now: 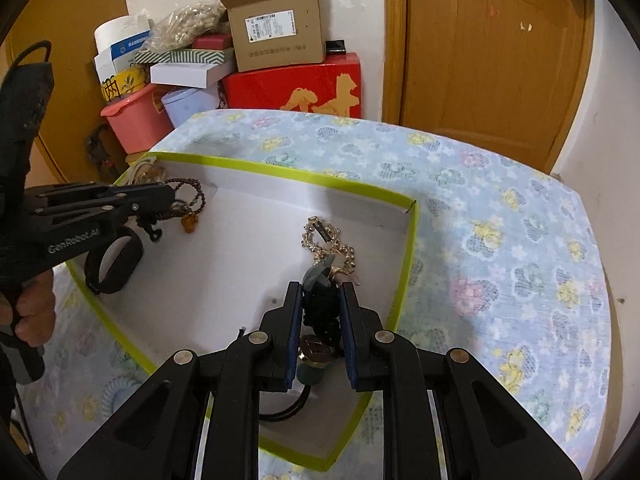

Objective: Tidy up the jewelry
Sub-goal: 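Carry the beaded bracelet and keychain over into the green box, then open both grippers to drop the bracelet and keychain in the box, then withdraw both grippers from the box toward the remaining jewelry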

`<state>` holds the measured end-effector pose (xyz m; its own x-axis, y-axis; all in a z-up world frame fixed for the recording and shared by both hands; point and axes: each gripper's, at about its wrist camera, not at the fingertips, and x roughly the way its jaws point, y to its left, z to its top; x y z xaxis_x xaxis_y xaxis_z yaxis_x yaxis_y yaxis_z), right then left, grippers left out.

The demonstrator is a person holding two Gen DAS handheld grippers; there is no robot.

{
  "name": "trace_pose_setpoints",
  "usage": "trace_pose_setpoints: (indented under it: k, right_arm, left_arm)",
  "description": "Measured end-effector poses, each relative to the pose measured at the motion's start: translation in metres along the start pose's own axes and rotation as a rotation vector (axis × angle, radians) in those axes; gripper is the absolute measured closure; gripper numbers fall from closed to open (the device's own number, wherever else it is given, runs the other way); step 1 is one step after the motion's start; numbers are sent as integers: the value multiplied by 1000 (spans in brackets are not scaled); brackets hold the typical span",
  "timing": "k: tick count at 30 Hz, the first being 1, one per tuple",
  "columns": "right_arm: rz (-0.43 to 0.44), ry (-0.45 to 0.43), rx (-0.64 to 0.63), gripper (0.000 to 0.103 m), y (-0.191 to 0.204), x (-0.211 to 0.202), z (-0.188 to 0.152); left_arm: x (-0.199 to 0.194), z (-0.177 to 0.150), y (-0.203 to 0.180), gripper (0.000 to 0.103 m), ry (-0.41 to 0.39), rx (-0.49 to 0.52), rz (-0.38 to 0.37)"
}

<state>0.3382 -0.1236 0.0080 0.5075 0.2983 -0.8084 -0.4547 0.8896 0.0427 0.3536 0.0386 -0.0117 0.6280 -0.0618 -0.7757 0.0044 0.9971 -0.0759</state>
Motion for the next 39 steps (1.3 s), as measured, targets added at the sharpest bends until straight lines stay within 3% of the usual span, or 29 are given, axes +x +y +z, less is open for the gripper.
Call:
trace_pose_setpoints:
  k: [6, 9, 11, 22, 28, 39]
  right_arm:
    - [1, 11, -8, 79, 2, -1, 0]
    - [2, 6, -13, 68, 5, -5, -2]
    - [2, -4, -18, 65, 7, -11, -3]
    - [36, -109, -68, 64, 29, -75, -35]
    - [47, -97, -98, 64, 43, -108, -72]
    - [55, -102, -43, 64, 55, -155, -137]
  left_arm:
    - [3, -1, 2, 92, 10, 3, -9]
    - [-2, 0, 3, 76, -3, 3, -22]
    - [-10, -1, 2, 72, -17, 1, -25]
    - [-68, -34, -7, 71, -89, -6, -39]
    - [-104, -69, -19, 71, -132, 7, 0]
    - [-150, -132, -33, 71, -127, -7, 26]
